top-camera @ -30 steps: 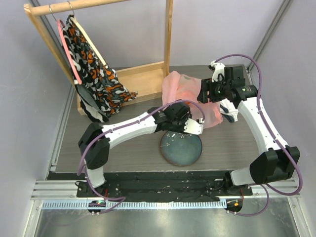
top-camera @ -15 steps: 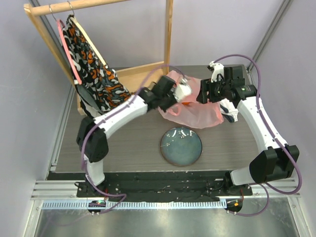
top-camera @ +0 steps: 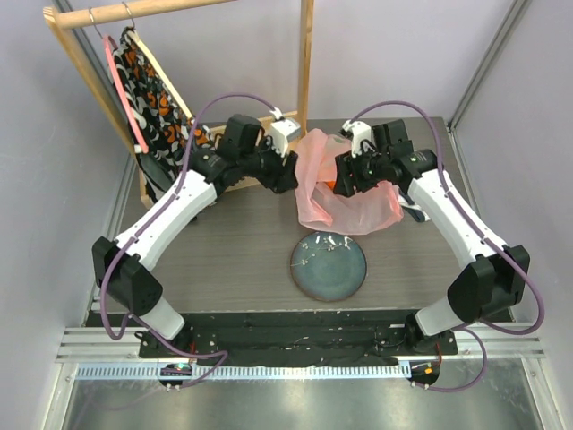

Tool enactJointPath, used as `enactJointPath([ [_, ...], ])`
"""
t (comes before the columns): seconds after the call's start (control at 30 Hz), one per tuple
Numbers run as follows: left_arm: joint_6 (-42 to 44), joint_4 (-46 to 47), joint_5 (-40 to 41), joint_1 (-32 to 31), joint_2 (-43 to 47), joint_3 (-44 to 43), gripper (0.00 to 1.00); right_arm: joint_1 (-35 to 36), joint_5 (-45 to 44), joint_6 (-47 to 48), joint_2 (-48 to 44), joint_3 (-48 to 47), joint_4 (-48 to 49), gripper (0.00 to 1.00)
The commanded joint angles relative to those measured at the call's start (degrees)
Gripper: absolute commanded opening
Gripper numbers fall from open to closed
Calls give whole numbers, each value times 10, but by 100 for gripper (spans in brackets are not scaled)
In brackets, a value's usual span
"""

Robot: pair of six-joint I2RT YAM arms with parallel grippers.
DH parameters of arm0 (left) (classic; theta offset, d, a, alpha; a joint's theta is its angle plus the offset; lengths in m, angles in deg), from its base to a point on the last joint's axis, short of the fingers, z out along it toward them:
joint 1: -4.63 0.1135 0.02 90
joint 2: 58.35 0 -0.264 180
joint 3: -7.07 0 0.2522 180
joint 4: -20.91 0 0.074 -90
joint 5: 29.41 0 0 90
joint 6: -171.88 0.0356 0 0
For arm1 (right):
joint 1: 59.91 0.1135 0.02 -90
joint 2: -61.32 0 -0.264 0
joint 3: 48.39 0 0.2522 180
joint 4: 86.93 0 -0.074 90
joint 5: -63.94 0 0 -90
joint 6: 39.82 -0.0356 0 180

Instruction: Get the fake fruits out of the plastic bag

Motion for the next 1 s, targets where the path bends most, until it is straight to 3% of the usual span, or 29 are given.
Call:
enactJointPath([
  [0.0, 225, 2, -7, -67, 31, 27, 58, -12, -68, -17, -7, -24, 16, 62],
  [0.07, 329, 14, 20, -108, 38, 59, 63, -35, -78, -40, -4, -24, 21, 63],
  [0.17, 383, 15, 56, -150, 5, 48, 63, -67, -73, -68, 1, -27, 28, 63],
  [0.37, 453, -5, 105, -206, -48, 37, 63, -89, -65, -70, -6, -27, 31, 64],
  [0.43, 477, -1, 155, -221, -73, 32, 63, -91, -61, -71, -12, -18, 31, 64],
  [0.67, 509, 57, 266, -228, -121, 34, 61, -95, -48, -71, -27, 12, 46, 64],
  [0.87, 494, 72, 320, -227, -161, 9, 51, -95, -40, -82, -23, 7, 48, 64],
  [0.97, 489, 66, 332, -226, -171, 2, 38, -95, -39, -82, -23, 10, 48, 65],
])
